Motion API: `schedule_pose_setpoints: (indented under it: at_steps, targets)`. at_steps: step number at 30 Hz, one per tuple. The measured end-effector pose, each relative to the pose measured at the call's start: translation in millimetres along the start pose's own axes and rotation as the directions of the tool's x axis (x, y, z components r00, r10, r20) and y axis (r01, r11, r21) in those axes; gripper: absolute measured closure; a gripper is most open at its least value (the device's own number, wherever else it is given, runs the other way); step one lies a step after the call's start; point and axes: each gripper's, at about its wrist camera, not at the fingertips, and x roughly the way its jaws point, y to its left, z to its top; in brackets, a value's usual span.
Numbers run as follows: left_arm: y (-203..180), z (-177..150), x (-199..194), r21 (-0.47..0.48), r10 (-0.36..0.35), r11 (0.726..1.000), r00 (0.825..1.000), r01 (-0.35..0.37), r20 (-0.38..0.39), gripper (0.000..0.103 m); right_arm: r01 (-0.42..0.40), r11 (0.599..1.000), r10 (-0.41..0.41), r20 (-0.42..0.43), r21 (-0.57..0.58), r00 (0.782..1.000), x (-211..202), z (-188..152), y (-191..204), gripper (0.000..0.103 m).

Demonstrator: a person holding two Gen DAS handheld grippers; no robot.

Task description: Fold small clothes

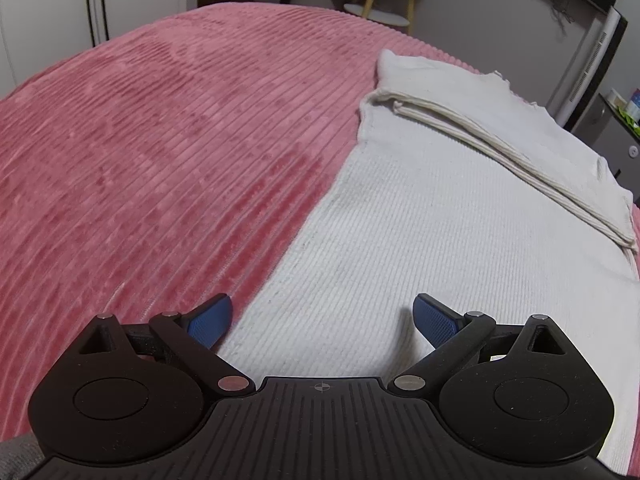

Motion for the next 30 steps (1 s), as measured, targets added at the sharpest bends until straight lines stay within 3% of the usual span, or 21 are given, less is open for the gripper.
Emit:
schedule_pose_setpoints:
  at_steps: [8, 12, 15, 20, 24, 30]
  targets:
    - [-1, -1, 0, 0.001, -0.005, 1.0, 1.0, 0.005, 0.0, 0.003, -0.009, 1.0, 0.007, -0.052, -0.021, 0.999, -1, -7, 2, 0.075]
    - [-1, -1, 0, -0.001, -0.007, 1.0, 1.0, 0.007, 0.001, 0.003, -0.009, 0.998, 0.005, -0.045, -0.069, 0.999, -1, -6, 10, 0.087]
    - [-2, -1, -1, -0.004, -0.011, 1.0, 1.0, 0.011, 0.001, 0.003, -0.017, 0.996, 0.013, -0.041, -0.091, 0.999, -3, -3, 14, 0.091]
    - [-2, 0, -1, -0.004, -0.017, 1.0, 1.0, 0.017, 0.004, 0.003, -0.113, 0.992, 0.112, -0.022, -0.048, 0.993, -11, 10, 14, 0.093]
    - [0, 2, -7, -0.013, -0.05, 0.999, 0.999, 0.05, 0.019, 0.003, -0.232, 0.972, 0.232, 0.018, 0.031, 0.973, -17, 25, 13, 0.093]
    - [1, 10, -27, -0.008, -0.142, 0.99, 0.988, 0.142, 0.06, 0.003, -0.334, 0.929, 0.318, 0.119, 0.16, 0.941, -14, 53, 3, 0.094]
